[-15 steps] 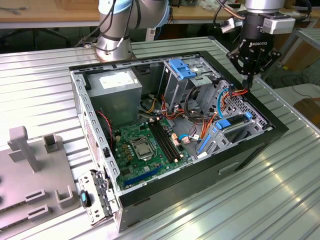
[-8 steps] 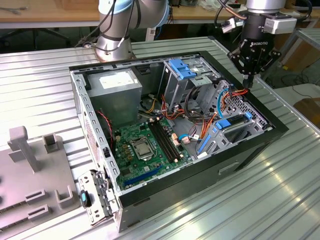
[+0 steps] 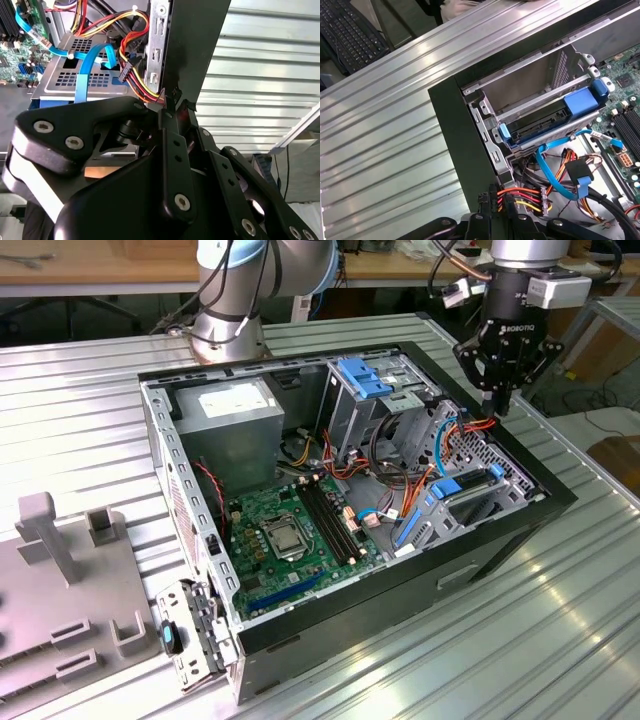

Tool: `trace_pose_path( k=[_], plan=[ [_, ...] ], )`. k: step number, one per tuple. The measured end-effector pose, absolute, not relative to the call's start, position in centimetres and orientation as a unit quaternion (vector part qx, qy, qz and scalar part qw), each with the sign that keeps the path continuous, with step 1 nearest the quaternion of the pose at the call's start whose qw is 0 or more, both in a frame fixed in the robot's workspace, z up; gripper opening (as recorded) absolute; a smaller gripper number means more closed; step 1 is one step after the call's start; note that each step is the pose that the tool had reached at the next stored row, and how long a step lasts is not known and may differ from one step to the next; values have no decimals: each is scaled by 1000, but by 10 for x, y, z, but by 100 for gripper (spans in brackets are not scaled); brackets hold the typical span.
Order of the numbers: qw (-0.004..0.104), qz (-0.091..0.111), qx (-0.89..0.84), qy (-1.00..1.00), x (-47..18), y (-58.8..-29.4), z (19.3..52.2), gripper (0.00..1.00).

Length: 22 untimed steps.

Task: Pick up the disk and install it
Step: 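Insert the first disk wire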

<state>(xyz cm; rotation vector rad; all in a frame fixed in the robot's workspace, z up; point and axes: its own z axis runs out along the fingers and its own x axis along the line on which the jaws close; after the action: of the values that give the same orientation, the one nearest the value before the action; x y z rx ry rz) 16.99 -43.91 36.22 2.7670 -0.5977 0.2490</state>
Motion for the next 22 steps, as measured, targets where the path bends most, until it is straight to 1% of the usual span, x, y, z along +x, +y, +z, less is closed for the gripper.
trace_pose_path(
  k=[2,3,4,15,18,22],
  plan=[
    [152,87,962,-208,170,-439,361,24],
    [155,88,962,-207,170,-439,360,24],
    [156,88,962,-207,170,-439,361,24],
    [156,88,962,-206,170,-439,360,24],
    [153,92,966,-185,170,-438,360,24],
    [154,92,968,-175,170,-436,358,24]
  ],
)
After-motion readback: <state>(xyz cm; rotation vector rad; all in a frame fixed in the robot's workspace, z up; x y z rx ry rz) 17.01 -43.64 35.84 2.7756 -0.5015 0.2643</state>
